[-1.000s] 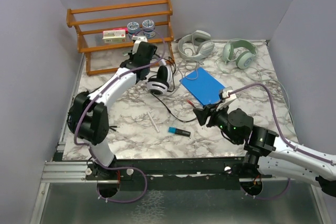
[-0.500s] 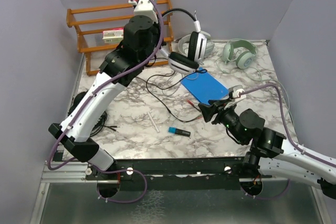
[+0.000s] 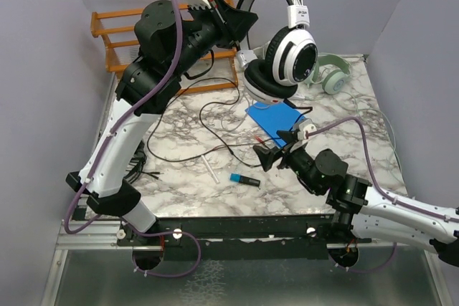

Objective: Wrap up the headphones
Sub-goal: Place the headphones at the center of the board.

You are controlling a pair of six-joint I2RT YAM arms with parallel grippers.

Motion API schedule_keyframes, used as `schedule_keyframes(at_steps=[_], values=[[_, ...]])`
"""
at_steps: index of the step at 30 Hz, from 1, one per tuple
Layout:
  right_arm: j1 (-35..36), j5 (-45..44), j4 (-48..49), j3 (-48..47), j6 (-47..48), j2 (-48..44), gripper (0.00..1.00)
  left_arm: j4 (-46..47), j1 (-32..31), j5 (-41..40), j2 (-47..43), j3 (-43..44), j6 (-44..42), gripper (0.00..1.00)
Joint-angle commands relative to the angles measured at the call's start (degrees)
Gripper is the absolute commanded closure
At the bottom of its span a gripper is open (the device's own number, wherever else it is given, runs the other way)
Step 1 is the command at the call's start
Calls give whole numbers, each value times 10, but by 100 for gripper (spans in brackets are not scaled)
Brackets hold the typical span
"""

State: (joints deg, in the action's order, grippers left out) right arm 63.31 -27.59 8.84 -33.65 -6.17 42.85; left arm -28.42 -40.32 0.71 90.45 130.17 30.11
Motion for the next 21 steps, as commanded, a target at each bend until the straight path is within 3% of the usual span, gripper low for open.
schedule_keyframes(at_steps=[1,5,11,16,21], values=[[1,-49,79,19,9,23,9,36,-2,37,-7,14,85,100],[1,-136,36,3,-22,36,9,36,-2,-30,-37,4,78,100],[1,-142,14,36,-29,-33,11,19,-2,-138,-77,-15,49,100],[1,-300,-77,6,-59,-51,9,5,-2,-153,-101,-47,50,100],[-4,-317,-65,-44,23,-57,7,-9,-1,-137,-110,-66,57,100]])
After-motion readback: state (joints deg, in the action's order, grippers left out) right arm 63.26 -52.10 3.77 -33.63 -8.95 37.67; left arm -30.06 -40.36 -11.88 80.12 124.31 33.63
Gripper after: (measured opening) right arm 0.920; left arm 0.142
